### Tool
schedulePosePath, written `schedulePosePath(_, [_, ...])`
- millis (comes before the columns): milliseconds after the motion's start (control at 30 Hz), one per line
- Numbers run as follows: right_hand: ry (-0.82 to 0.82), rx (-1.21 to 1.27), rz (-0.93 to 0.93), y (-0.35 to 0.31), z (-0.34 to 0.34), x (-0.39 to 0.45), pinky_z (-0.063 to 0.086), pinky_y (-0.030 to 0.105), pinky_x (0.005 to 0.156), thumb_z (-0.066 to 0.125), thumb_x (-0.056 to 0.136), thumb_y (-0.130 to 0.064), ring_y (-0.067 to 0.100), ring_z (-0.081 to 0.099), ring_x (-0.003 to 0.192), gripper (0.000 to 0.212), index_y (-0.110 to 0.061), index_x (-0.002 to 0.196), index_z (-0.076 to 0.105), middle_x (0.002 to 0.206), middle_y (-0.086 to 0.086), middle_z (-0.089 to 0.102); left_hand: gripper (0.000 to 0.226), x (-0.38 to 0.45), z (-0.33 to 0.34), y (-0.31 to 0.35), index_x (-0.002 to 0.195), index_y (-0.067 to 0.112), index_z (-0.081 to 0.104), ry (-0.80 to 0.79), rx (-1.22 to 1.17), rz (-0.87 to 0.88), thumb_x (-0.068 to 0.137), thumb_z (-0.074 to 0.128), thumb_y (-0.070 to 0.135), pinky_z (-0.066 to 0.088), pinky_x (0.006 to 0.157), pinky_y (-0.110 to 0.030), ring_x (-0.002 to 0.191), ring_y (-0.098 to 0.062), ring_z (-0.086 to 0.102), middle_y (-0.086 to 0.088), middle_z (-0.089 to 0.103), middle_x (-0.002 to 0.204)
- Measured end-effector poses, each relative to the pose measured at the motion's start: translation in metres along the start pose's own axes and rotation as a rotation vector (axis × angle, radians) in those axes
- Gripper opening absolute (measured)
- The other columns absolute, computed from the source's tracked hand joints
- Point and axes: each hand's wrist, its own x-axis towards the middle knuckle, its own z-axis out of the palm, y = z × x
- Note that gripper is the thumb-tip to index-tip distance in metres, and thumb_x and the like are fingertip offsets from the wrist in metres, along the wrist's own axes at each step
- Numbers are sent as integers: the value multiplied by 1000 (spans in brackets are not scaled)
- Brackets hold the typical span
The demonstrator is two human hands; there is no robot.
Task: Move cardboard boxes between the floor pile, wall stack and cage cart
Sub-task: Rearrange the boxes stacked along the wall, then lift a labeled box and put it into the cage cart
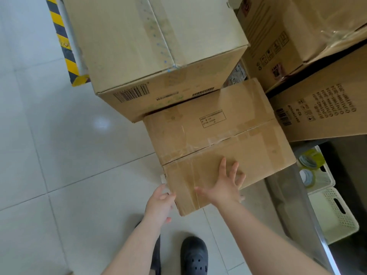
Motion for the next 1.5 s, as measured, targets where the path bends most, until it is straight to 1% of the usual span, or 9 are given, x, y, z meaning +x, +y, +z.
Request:
schedulePosePath(100, [-11, -97, -110, -12, -3, -29, 11, 65, 111, 67, 72, -63, 29, -23, 144, 117, -30, 150, -13, 157, -2, -24, 50, -28, -21, 2, 142, 24, 39, 91, -46, 38, 94, 53, 17, 39, 99, -33, 118, -22, 50, -7, 48, 139])
schedulePosePath(300, [62, -240, -443, -73, -11, -109, 2, 53, 118, 61, 76, -65, 23, -22, 144, 107, -33, 151, -8, 159, -5, -15, 53, -98, -103, -19, 142, 12, 38, 290, -252, 110, 92, 56, 8, 33, 101, -28, 128, -25, 46, -15, 48, 140])
schedulePosePath(433, [50, -353, -652, -118, 12, -187, 2, 49, 119, 59, 76, -67, 22, -19, 146, 104, -33, 151, -4, 160, -7, -8, 54, -152, -168, -69, 141, 12, 39, 435, -385, 123, 91, 57, 6, 36, 89, -26, 124, -28, 50, -14, 48, 139])
schedulePosePath(667, [-113, -571, -947, -150, 94, -369, 10, 42, 119, 59, 77, -66, 19, -2, 148, 100, -31, 152, 4, 160, -8, 8, 50, -299, -272, -211, 137, 5, 43, 688, -763, 33, 90, 59, 3, 38, 92, -33, 118, -31, 51, -20, 51, 133])
schedulePosePath(833, [-388, -600, -1162, -131, 160, -554, 28, 31, 112, 66, 82, -49, 16, 25, 142, 95, -26, 152, 8, 157, -5, 20, 44, -443, -320, -355, 135, 19, 44, 813, -913, -35, 93, 58, 18, 39, 91, -34, 108, -22, 49, -6, 55, 126])
schedulePosePath(933, [-394, -695, -1262, -103, 213, -662, 32, 30, 106, 66, 81, -50, 17, 32, 139, 91, -27, 152, 13, 154, -4, 27, 38, -524, -340, -453, 129, 22, 49, 887, -967, -40, 92, 58, 18, 40, 87, -33, 102, -18, 45, -7, 54, 124])
schedulePosePath(1200, [-372, -716, -1141, -9, 330, -817, 36, 25, 96, 68, 80, -51, 18, 38, 134, 85, -25, 149, 25, 149, 0, 36, 31, -631, -362, -695, 121, 15, 57, 852, -1103, -126, 90, 60, 19, 41, 88, -37, 110, -29, 54, -11, 57, 123])
schedulePosePath(1333, [-391, -636, -1027, 18, 363, -837, 37, 28, 99, 71, 79, -45, 21, 41, 132, 84, -20, 147, 28, 148, 2, 39, 27, -651, -375, -752, 118, 13, 55, 805, -1190, -160, 92, 58, 18, 38, 74, -33, 94, -28, 53, -12, 57, 107])
schedulePosePath(1500, [-420, -577, -964, 19, 400, -855, 40, 30, 100, 71, 80, -42, 24, 44, 128, 81, -15, 146, 31, 144, 7, 41, 33, -645, -397, -781, 121, 8, 57, 817, -1145, -154, 90, 61, 17, 38, 74, -32, 98, -28, 53, -15, 58, 119])
